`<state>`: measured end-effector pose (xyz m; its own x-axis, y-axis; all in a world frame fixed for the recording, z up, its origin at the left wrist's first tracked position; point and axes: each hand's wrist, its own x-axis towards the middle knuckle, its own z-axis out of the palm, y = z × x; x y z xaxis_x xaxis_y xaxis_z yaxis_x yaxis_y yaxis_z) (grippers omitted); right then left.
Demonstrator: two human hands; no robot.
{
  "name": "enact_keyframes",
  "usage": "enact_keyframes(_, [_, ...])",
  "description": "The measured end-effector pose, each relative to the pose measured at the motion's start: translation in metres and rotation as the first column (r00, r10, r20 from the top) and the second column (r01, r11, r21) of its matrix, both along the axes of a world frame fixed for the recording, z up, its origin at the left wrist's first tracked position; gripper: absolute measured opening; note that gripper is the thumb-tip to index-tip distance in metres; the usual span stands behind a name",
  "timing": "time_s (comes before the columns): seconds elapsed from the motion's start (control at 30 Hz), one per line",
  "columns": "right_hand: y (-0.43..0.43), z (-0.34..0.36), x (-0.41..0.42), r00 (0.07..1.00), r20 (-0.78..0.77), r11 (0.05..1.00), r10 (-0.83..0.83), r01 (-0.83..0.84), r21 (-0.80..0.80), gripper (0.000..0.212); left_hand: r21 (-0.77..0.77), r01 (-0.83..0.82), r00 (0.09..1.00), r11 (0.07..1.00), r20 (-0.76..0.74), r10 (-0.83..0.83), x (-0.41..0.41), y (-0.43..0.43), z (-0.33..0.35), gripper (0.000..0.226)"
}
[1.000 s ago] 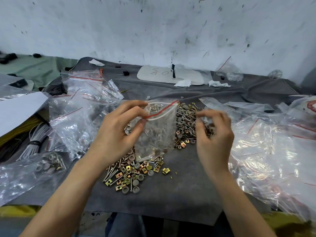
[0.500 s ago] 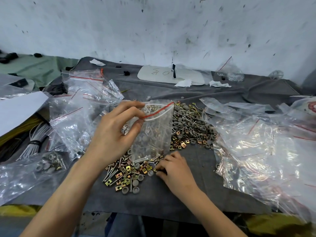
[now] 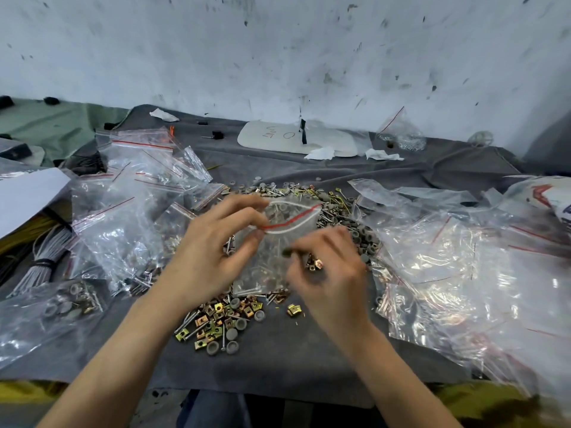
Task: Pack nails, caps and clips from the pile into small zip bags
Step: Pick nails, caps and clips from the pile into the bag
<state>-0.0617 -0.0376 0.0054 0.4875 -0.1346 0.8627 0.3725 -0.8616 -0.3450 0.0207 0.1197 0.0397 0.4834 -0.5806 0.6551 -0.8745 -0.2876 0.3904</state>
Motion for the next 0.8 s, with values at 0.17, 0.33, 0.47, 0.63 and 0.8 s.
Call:
enact_keyframes(0.17, [-0.015,0.046,0.012,0.989,-0.109,0.994,-0.095,0.099,0.037,0.01,0.022,0.051,0.999,0.998,0.004,-0.051,-0.007,-0.009,-0.002,0.026])
enact_keyframes(0.33, [-0.025,0.038,0.012,0.97,-0.236,0.982,-0.051,0.092,0.167,0.025,0.003,0.023,1.0,1.0,-0.007,-0.023,-0.004,-0.007,-0.002,0.024])
enact_keyframes(0.47, [-0.032,0.011,0.004,0.97,-0.223,0.906,-0.096,0.179,0.384,0.026,-0.056,-0.059,0.998,0.997,-0.026,0.058,-0.001,-0.002,-0.002,0.017])
enact_keyframes(0.63, [-0.011,-0.053,0.001,0.743,-0.669,0.985,0.027,0.094,0.145,0.019,-0.145,-0.152,0.987,0.978,0.03,0.158,0.004,0.003,0.0,0.012])
enact_keyframes(0.8, [0.015,-0.082,0.01,0.64,-0.766,0.998,0.057,-0.015,0.062,0.021,-0.159,-0.172,0.984,0.972,0.024,0.178,0.005,0.008,0.002,0.014])
